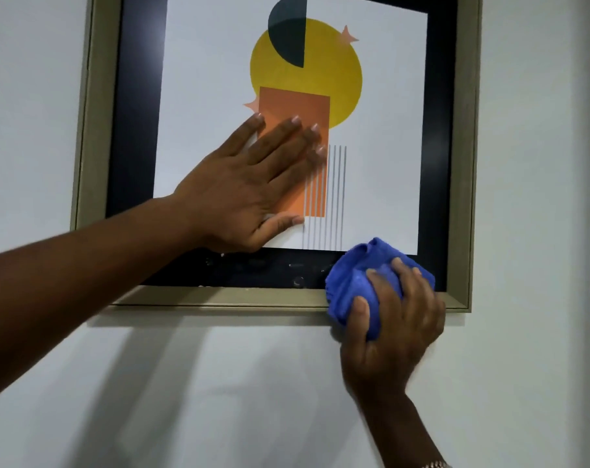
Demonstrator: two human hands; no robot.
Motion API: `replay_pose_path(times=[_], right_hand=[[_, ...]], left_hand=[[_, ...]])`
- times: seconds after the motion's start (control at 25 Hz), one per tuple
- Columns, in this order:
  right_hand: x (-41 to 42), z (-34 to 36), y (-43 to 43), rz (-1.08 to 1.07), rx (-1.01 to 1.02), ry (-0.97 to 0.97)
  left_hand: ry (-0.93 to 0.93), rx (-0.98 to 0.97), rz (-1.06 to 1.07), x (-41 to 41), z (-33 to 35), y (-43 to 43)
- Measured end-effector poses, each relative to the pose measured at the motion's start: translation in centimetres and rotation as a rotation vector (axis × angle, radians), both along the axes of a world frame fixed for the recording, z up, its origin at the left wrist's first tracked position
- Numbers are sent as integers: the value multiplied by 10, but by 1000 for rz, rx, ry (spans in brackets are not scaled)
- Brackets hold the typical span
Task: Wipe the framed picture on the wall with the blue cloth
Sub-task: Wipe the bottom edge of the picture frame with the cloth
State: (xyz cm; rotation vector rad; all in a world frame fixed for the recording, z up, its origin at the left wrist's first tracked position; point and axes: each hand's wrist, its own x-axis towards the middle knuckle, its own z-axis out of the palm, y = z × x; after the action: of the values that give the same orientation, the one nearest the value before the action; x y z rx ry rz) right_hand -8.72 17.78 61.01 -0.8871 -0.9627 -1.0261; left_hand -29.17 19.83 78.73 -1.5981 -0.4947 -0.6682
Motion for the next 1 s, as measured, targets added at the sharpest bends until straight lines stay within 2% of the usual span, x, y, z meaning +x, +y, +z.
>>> replay_pose_path(times=[0.04,0.08,0.2,0.24,0.36,0.4,0.48,0.52,0.64,0.68,0.76,0.8,0.84,0.92,0.96,1.0], right_hand=[[-12,6,1,32,10,83],[-23,5,3,29,8,85],[-18,-14,3,-30,-5,-144],[-12,-12,2,-16,11,-105],[-33,11,6,74,55,178],[-43,8,7,53,42,145],[-45,-9,5,14,21,-39],[-41,-11,4,10,31,-43],[-64,8,10,92,67,182],[-81,9,12,87,49,160],[-94,-5,13,44,44,-52],[-90,-11,13,41,59,-81],[-87,-10,14,46,85,-15],[-100,6,18,89,110,238],[-116,15,18,121,99,307],[-131,15,18,112,67,279]], left_hand=[[7,-4,-14,1,1,0],[17,-8,-33,0,2,0],[69,14,-56,-13,7,3],[79,23,-59,-19,9,5],[91,28,-84,-25,13,7],[94,31,-89,-26,13,8],[98,38,-94,-30,12,10],[94,39,-97,-35,12,11],[70,31,-101,-44,13,11],[70,31,-101,-45,13,12],[66,25,-106,-48,13,12],[56,22,-105,-50,12,12],[34,25,-101,-55,12,13],[-6,4,-95,-62,13,13],[-12,-8,-95,-64,13,13],[-16,-10,-97,-65,13,13]])
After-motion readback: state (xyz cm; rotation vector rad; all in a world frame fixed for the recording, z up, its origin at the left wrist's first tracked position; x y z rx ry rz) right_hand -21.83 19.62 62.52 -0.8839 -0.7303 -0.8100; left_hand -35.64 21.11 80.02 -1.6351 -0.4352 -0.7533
